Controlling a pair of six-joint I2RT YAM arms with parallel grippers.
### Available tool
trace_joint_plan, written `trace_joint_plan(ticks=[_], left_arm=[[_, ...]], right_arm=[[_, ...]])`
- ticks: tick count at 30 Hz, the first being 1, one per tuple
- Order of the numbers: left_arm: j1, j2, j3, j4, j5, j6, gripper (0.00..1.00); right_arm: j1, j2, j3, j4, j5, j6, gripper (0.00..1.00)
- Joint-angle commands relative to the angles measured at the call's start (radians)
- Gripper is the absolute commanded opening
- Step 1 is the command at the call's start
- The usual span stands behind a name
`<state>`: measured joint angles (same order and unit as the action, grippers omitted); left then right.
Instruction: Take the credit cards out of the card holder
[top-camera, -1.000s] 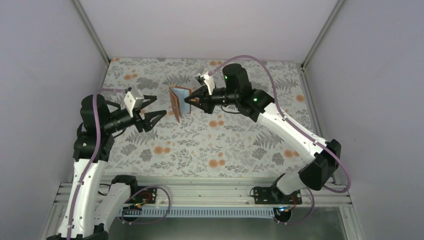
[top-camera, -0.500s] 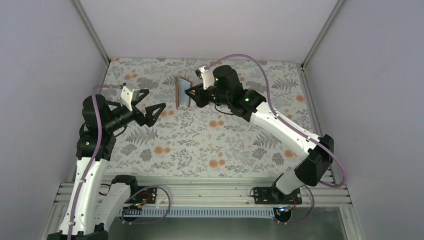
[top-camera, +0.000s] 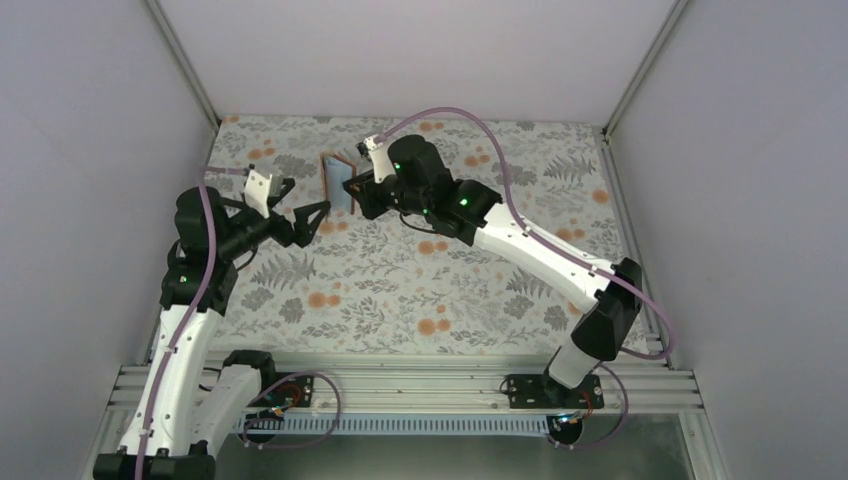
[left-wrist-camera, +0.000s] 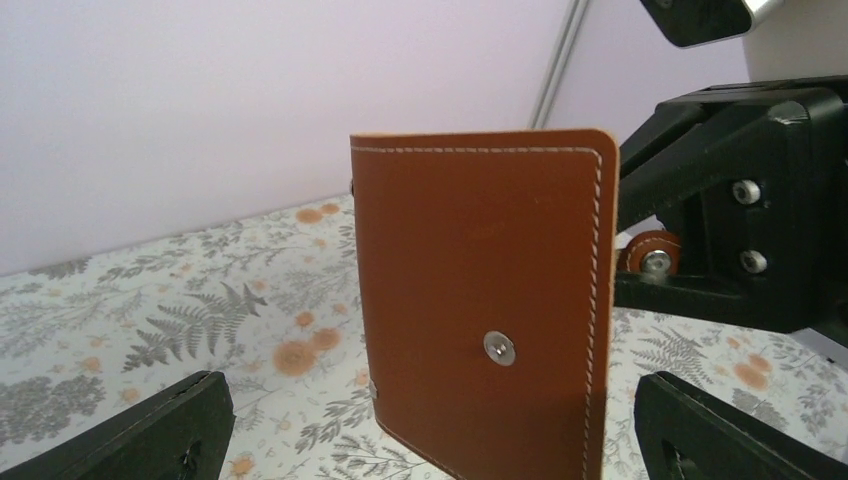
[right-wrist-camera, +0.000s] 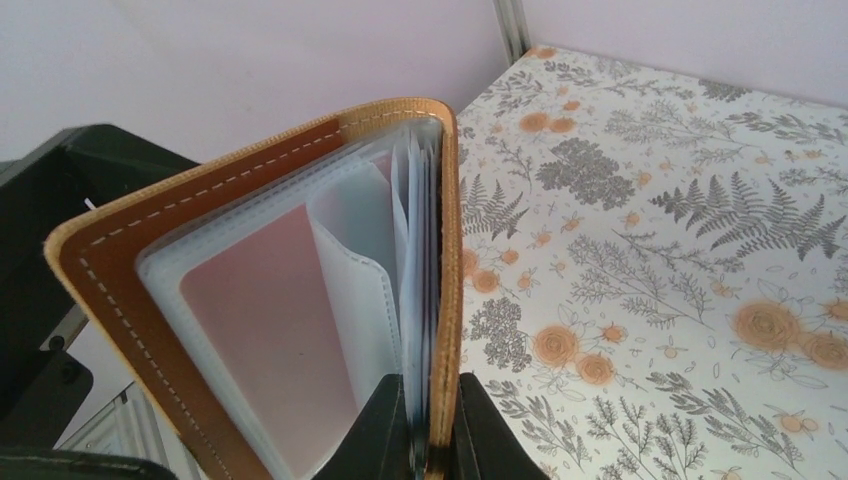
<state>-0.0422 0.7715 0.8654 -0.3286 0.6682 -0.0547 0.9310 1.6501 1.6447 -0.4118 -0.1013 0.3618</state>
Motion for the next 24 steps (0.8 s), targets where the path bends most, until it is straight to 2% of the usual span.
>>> trace_joint_plan(ticks=[1,6,11,19,21,24], left_arm=[[-0.002,-0.015,0.017,-0.027,-0.042,0.057,1.0],[-0.002,-0.008,0.005,-0.025,-0.091,0.05,1.0],[-0.002,-0.01,0.002,-0.045,-0.122,0.088,0.82],[-0.001,0.0,0.0,-0.073,-0.207,0.094,0.73],[-0.001,0.0,-0.002,-0.079,-0.223,0.1,0.66],[0.001,-0.005,-0.007,-0.082,-0.217,0.1,0.5]], right_arm=[[0.02,0.005,0.042,-0.007,0.03,-0.009,0.04],[0.022,0.006,0.044,0.0,0.0,-0.025,0.04],[0.022,0.005,0.065,-0.02,0.0,-0.041,0.04],[0.024,0.005,0.08,-0.028,-0.016,-0.054,0.04],[0.024,0.006,0.082,-0.028,-0.023,-0.064,0.04],[0.024,0.005,0.077,-0.021,-0.038,-0.08,0.04]])
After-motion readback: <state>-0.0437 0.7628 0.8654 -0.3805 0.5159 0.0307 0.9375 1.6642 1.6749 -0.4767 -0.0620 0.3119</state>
